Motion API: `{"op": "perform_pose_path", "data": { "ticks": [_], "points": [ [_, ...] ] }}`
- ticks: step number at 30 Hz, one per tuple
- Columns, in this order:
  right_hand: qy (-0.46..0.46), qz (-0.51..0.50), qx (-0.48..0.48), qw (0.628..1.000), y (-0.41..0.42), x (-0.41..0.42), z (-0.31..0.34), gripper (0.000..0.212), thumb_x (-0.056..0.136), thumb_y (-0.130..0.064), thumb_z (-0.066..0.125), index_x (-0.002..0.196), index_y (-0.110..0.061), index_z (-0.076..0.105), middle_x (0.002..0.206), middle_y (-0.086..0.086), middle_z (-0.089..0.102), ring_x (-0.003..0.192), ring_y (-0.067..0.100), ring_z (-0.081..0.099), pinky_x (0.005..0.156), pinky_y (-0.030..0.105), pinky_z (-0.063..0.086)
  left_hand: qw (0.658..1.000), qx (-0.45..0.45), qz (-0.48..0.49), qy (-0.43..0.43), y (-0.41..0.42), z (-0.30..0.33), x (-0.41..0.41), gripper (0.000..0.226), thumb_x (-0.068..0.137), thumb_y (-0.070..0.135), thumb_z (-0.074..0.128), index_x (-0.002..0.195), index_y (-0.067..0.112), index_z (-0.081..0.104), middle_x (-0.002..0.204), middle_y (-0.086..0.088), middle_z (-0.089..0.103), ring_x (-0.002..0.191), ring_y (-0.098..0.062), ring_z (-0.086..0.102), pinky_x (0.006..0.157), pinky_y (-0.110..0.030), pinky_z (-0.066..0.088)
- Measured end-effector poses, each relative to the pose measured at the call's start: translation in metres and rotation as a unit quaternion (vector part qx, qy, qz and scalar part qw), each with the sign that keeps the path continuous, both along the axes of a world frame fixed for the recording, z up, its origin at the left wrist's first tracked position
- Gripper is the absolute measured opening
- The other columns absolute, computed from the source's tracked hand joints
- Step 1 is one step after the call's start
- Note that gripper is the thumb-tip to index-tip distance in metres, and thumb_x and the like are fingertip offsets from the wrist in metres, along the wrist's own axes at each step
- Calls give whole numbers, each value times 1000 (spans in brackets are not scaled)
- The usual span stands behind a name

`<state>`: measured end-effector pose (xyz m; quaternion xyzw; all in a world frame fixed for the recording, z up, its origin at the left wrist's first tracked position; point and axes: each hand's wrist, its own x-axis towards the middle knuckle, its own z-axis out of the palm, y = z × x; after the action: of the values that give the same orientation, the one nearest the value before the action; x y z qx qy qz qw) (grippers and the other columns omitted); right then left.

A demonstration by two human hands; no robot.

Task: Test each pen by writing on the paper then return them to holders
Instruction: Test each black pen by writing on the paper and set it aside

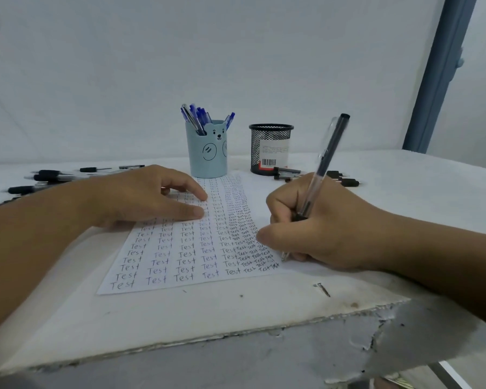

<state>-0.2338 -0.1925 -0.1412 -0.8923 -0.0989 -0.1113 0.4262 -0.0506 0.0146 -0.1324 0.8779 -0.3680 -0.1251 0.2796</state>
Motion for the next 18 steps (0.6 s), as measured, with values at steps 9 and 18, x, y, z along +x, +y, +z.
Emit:
{"op": "perform_pose_path", "data": {
  "ticks": [9, 18],
  "points": [
    [5, -8, -21, 1000, 3, 0, 1, 42, 85, -5, 71, 53, -13, 46, 50, 15, 53, 45, 14, 47, 50, 28, 40, 1000, 1, 6, 3, -1, 0, -2, 55, 53, 74, 80, 103, 51, 71, 128, 23, 55, 120, -1, 50, 110, -34, 38],
    [10, -6, -9, 1000, 2, -2, 0, 41, 87, -7, 71, 57, -4, 44, 49, 12, 52, 44, 13, 46, 48, 26, 40, 1000, -8, 10, 0, -1, 0, -4, 45, 55, 60, 76, 99, 52, 71, 118, 23, 60, 111, -2, 57, 99, -29, 44]
  ]
}}
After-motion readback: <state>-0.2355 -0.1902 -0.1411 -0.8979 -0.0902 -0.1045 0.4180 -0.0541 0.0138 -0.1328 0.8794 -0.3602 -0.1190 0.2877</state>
